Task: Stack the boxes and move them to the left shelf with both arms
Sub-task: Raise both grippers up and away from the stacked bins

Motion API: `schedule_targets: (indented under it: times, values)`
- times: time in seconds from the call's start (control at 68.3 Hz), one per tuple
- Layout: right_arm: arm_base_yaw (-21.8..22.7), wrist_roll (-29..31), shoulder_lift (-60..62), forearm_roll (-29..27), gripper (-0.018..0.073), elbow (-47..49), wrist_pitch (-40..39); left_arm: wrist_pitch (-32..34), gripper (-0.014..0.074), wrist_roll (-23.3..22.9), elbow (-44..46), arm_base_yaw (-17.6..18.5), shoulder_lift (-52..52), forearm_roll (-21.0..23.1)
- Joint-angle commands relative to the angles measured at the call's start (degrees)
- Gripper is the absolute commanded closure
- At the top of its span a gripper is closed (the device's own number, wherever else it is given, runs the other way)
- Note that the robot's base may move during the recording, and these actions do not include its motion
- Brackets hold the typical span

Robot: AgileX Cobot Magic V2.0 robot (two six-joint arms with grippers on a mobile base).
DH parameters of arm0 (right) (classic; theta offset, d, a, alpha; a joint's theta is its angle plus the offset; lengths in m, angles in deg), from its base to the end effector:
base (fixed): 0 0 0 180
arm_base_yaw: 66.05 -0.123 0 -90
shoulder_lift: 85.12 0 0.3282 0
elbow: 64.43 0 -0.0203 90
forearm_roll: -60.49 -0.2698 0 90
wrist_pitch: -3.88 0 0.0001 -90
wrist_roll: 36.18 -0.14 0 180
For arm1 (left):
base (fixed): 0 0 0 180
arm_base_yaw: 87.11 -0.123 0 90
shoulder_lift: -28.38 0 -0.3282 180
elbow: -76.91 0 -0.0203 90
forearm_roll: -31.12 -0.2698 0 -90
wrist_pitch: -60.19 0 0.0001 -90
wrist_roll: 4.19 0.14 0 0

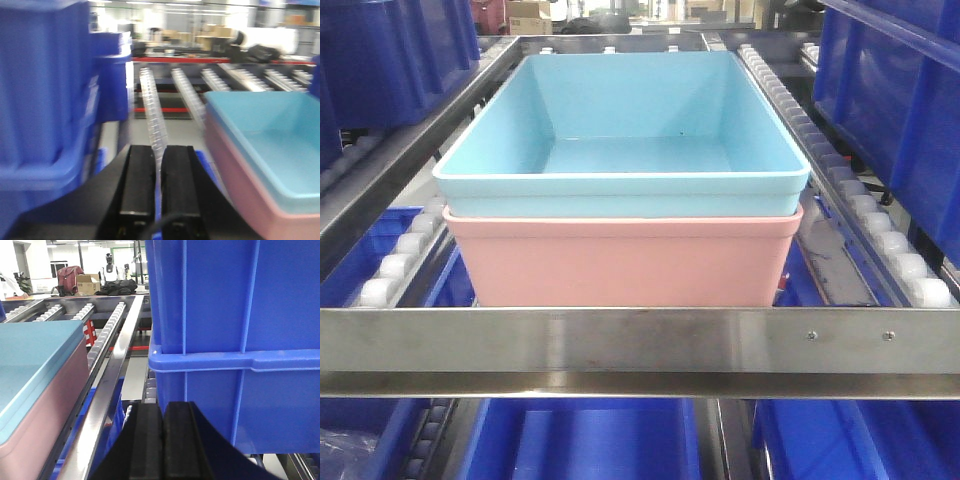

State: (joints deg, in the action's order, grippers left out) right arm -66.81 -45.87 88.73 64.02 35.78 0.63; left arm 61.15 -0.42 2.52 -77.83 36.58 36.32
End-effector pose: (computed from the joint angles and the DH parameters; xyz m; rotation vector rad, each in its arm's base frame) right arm 0.0802 0.0015 0.2152 0.0652 1.4426 0.1016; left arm 0.0776 -0.0125 0.2450 0.0964 1.4233 -0.1531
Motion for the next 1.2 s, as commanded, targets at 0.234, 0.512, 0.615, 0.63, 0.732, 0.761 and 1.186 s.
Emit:
schedule_targets:
  times: [0.234, 0.512, 0.615, 0.63, 0.732, 0.761, 1.186]
  values:
    - [0.25, 0.68, 0.14, -0.1, 0.0471, -0.07, -4.78, 5.11, 0.0588, -3.77, -6.26, -2.19, -2.99, -1.24]
    - [0.25, 0.68, 0.14, -0.1, 0.0471, -0.07, -4.78, 6.95, 0.0588, -3.77, -7.07, -2.09, -2.99, -1.12]
    - [0.25, 0.68, 0.14, -0.1, 0.0471, -0.07, -4.78, 6.95, 0.0588, -3.77, -7.07, -2.09, -2.99, -1.12]
    - [0.25, 0.68, 0.14, -0.1, 0.0471, -0.07, -4.78, 6.95, 0.0588, -3.77, -7.07, -2.09, -2.99, -1.12]
    - [0.25, 0.68, 0.14, -0.1, 0.0471, -0.07, -4.78, 6.95, 0.0588, -3.77, -7.07, -2.09, -2.99, -1.12]
    - [0.25, 0.68, 0.14, -0.1, 0.0471, -0.07, -4.78, 6.95, 0.0588, -3.77, -7.07, -2.09, -2.99, -1.12]
    - [0.25, 0.68, 0.14, -0.1, 0.0471, -0.07, -4.78, 6.95, 0.0588, -3.77, -7.07, -2.09, -2.99, -1.12]
